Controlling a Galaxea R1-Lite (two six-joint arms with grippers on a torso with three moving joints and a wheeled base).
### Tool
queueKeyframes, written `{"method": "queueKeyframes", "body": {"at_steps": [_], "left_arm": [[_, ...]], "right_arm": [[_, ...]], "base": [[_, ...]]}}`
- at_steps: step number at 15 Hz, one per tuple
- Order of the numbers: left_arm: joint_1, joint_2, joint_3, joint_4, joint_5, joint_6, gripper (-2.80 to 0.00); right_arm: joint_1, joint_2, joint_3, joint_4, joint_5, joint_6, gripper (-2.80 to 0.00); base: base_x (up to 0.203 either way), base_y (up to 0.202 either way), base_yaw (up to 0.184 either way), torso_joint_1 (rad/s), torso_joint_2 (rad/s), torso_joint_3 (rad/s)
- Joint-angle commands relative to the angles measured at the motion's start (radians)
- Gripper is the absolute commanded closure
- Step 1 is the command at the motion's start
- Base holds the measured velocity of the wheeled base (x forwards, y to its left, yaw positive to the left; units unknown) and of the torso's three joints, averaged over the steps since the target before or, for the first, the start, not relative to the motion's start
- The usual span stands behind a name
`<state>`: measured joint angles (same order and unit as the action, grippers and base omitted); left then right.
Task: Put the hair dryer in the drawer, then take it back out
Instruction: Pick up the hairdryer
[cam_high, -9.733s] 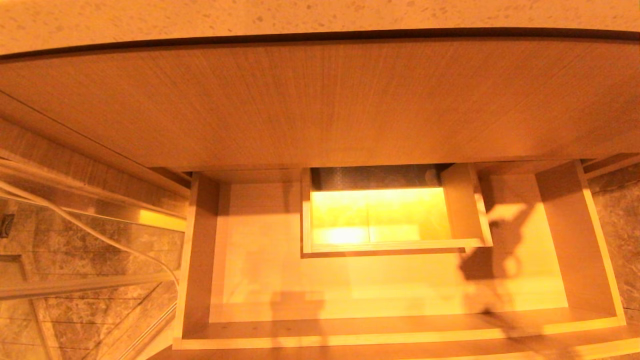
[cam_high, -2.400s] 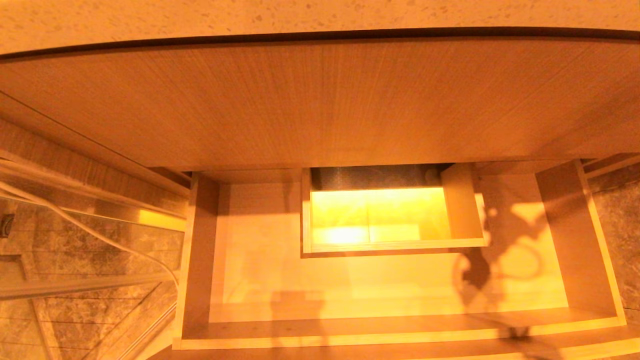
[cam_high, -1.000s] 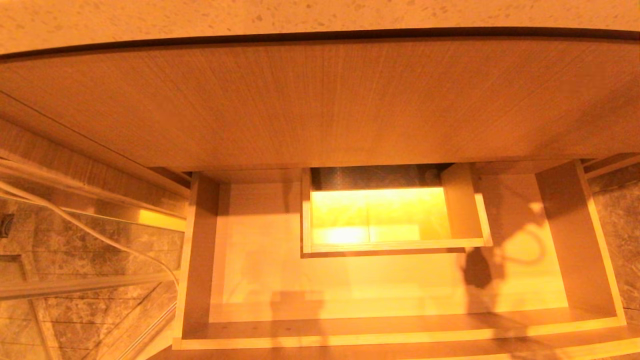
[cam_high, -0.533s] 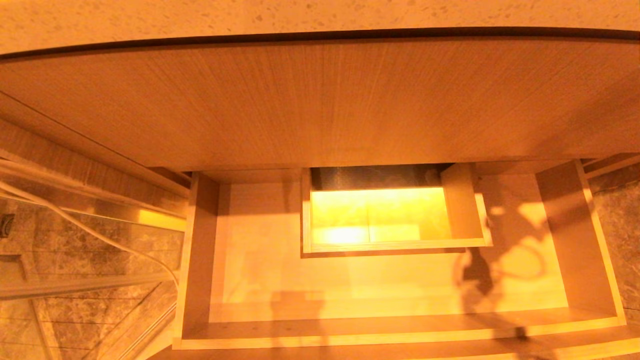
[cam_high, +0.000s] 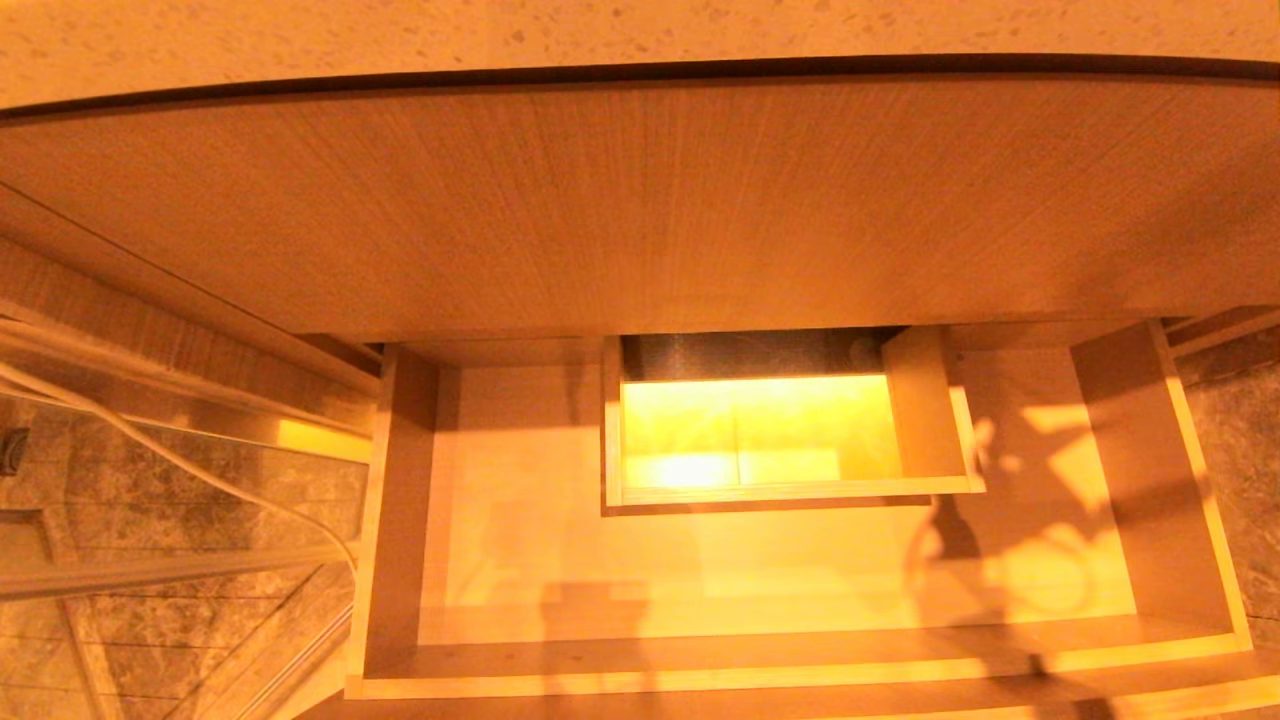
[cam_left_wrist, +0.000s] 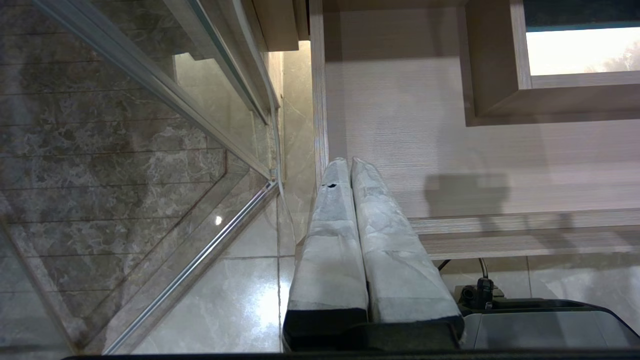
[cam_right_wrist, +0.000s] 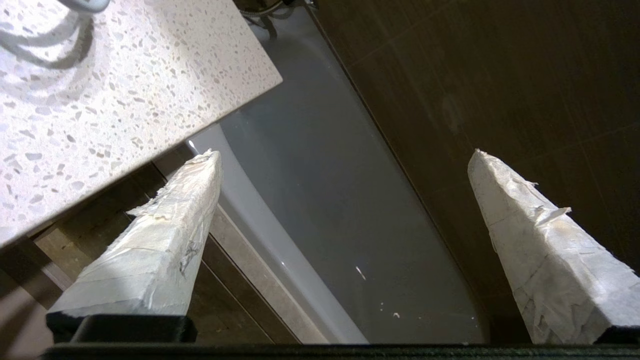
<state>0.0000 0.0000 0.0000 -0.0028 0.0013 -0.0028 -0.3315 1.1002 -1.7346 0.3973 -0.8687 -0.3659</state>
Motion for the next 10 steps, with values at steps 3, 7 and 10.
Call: {"method": "queueKeyframes", "body": {"at_steps": [3, 7, 10], "left_arm": [[0.0, 0.0, 0.0, 0.0, 0.0, 0.0, 0.0], [0.0, 0.0, 0.0, 0.0, 0.0, 0.0, 0.0], [0.0, 0.0, 0.0, 0.0, 0.0, 0.0, 0.0]], "right_arm": [[0.0, -0.012, -0.016, 0.005, -0.006, 0.003, -2.8], [0.082, -0.027, -0.055, 0.043, 0.021, 0.012, -2.8], [0.125, -0.055, -0.061, 0.043, 0.221, 0.008, -2.8]], "base": [[0.0, 0.0, 0.0, 0.0, 0.0, 0.0], [0.0, 0.0, 0.0, 0.0, 0.0, 0.0], [0.0, 0.0, 0.0, 0.0, 0.0, 0.0]]}}
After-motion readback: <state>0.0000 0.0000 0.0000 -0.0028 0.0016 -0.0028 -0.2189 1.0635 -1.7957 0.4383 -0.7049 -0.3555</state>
